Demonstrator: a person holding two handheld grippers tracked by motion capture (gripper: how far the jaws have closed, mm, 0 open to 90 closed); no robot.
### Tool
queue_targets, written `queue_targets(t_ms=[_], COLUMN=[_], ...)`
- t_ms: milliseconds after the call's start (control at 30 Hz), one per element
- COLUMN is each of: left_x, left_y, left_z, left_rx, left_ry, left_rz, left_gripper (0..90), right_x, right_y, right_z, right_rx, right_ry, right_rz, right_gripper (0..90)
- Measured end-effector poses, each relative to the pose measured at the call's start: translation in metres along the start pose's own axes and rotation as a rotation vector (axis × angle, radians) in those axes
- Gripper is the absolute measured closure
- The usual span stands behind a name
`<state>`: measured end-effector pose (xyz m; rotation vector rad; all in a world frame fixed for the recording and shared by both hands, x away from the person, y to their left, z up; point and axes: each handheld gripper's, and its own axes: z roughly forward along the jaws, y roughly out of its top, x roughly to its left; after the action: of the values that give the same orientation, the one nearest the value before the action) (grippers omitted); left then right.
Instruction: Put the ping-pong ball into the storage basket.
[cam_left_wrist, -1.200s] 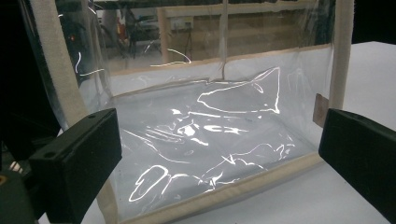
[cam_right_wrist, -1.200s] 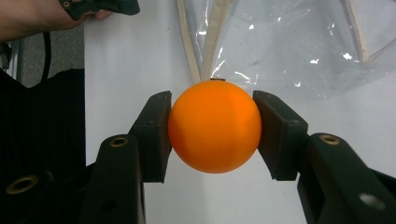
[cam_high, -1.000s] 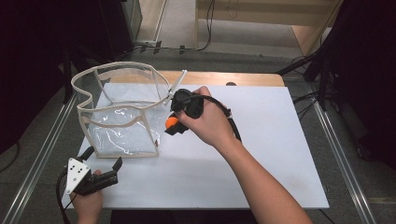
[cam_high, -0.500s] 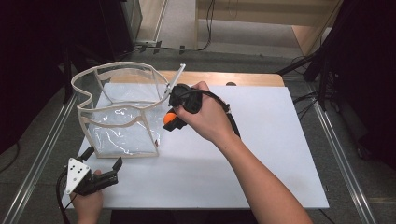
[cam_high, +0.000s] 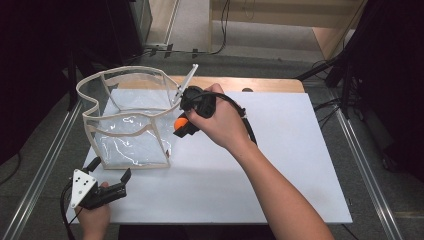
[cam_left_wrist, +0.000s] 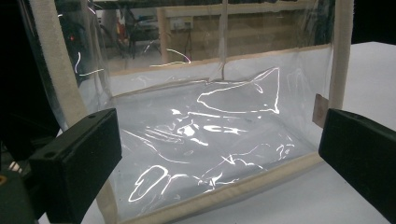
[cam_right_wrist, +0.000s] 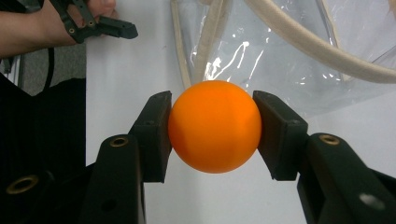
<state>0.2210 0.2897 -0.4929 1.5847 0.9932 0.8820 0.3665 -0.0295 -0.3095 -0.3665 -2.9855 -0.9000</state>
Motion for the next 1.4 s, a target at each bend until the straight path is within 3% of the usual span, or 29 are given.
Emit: queue_targets(t_ms=[1400], left_x=[0.0], left_y=[0.0], left_z=[0.0], left_rx=[0.002], left_ry=[-0.001], left_rz=[-0.003], left_gripper=[0.0], right_x=[-0.009], right_y=[0.017], right_z=[-0.015], right_rx=[-0.006], right_ry=[-0.007], right_rz=[-0.006], right_gripper=[48.0])
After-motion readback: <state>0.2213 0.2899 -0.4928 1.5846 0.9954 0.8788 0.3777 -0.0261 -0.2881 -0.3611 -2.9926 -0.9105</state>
